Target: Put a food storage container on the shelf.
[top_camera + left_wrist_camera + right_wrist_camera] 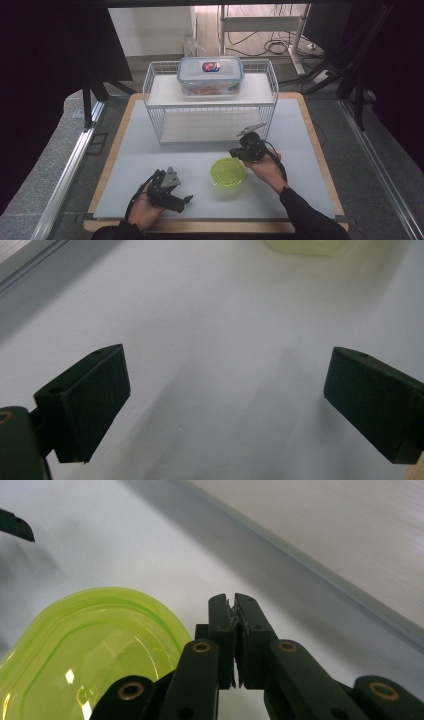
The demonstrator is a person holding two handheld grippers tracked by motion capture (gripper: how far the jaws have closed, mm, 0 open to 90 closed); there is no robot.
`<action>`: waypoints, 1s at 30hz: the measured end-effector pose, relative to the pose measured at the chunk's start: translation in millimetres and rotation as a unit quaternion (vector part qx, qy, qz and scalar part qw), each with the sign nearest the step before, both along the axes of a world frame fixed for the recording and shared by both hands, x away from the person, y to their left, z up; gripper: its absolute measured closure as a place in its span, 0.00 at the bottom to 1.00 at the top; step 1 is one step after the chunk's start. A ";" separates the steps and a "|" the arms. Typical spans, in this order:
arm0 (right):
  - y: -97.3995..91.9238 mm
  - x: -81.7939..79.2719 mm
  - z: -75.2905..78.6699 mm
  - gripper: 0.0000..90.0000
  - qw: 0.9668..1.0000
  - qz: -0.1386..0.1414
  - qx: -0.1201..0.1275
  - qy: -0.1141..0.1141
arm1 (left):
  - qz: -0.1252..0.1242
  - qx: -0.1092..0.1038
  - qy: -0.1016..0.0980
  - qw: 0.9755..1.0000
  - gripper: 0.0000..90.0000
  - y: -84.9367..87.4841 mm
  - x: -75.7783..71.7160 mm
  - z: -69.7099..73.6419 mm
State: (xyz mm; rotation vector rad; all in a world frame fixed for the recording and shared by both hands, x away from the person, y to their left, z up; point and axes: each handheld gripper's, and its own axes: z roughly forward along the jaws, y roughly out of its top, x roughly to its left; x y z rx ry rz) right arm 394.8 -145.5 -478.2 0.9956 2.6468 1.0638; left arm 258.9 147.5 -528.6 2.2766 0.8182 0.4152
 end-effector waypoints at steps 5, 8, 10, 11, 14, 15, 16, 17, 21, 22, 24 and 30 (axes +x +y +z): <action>-20.9 -14.5 10.1 0.81 0.999 -0.018 0.038 -0.019 | 0.001 -0.003 0.000 1.000 0.05 0.5 0.1 0.2; -30.2 -25.1 11.7 0.69 0.998 -0.022 0.059 -0.011 | -0.001 0.001 0.000 1.000 0.05 -0.6 -0.2 -0.1; -33.1 -29.3 9.0 0.63 0.997 -0.022 0.069 0.003 | -0.001 0.001 -0.001 1.000 0.05 -1.3 -0.7 0.4; -34.0 -30.4 6.8 0.62 0.997 -0.022 0.073 0.013 | -0.002 0.001 -0.002 1.000 0.05 -1.5 -0.7 0.5; -36.2 -30.3 -1.7 0.60 0.995 -0.024 0.091 0.044 | -0.001 0.002 0.000 1.000 0.05 -1.2 -0.6 0.1; -36.3 -30.1 -4.3 0.61 0.994 -0.028 0.093 0.056 | -0.001 0.002 0.000 1.000 0.05 -1.0 -0.5 0.1; -36.7 -29.7 -6.8 0.62 0.993 -0.031 0.097 0.065 | -0.002 0.001 0.000 1.000 0.05 -1.0 -0.6 0.2; -38.1 -29.2 -8.3 0.67 0.990 -0.033 0.109 0.077 | -0.002 0.001 -0.001 1.000 0.05 -1.0 -0.7 0.2; -43.1 -27.6 -11.4 0.79 0.984 -0.042 0.137 0.108 | -0.002 0.002 0.000 1.000 0.05 -1.1 -0.7 0.0; -44.0 -27.6 -12.1 0.80 0.984 -0.046 0.134 0.111 | -0.002 0.001 0.000 1.000 0.05 -1.2 -0.8 0.1; -46.9 -26.5 -14.6 0.82 0.980 -0.049 0.144 0.124 | -0.003 0.002 -0.001 1.000 0.05 -1.4 -0.8 0.2; -48.9 -24.3 -15.0 0.90 0.971 -0.044 0.168 0.162 | -0.003 0.001 -0.001 1.000 0.05 -1.5 -0.7 0.1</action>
